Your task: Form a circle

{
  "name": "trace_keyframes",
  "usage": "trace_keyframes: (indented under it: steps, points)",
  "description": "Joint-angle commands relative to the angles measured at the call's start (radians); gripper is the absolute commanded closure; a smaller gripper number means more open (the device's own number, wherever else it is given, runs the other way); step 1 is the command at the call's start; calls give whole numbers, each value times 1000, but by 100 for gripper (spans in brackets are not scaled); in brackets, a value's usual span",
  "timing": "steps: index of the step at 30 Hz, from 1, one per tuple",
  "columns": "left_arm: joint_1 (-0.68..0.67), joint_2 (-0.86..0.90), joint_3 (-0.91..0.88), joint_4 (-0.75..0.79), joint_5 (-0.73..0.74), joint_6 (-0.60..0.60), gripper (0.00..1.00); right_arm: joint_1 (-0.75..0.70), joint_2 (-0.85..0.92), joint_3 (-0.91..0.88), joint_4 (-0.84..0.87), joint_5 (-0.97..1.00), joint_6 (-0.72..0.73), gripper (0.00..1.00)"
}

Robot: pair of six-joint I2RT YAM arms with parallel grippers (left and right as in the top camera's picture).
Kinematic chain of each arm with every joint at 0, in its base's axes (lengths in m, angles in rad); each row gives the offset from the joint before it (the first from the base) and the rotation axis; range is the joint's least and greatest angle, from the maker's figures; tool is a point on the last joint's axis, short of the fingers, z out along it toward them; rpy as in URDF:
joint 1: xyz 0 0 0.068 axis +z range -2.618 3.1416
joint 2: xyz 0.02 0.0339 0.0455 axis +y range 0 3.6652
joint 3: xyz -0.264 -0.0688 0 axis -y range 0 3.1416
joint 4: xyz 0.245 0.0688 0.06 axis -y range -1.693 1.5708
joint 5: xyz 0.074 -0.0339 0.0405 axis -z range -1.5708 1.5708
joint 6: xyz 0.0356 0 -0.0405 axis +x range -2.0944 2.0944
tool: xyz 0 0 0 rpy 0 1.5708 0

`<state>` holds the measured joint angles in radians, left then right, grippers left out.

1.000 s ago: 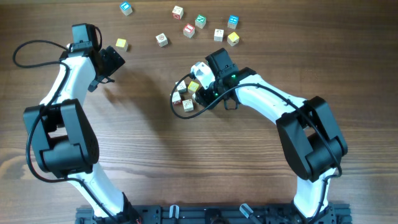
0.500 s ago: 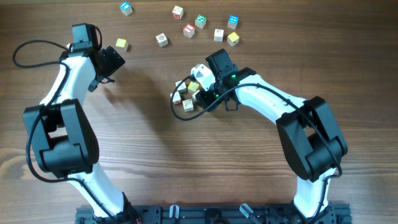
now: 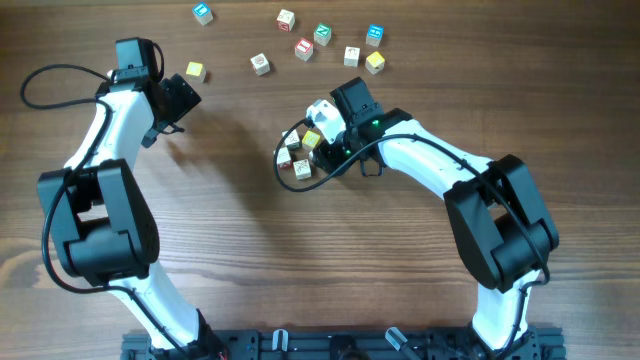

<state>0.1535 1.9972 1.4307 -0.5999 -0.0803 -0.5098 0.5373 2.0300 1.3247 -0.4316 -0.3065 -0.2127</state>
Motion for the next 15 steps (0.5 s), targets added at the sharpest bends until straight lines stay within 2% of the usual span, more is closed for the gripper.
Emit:
trace_keyframes:
  steps: [1, 8, 10, 15]
  points:
    - [1, -16, 10, 1, 1, 8, 0, 5, -5, 3, 5, -9, 18, 50]
    - [1, -16, 10, 1, 1, 8, 0, 6, 27, 2, 16, -9, 32, 51]
    - [1, -16, 10, 1, 1, 7, 0, 6, 26, 2, 17, -9, 32, 59]
    - [1, -16, 10, 1, 1, 7, 0, 6, 26, 2, 12, -9, 33, 63]
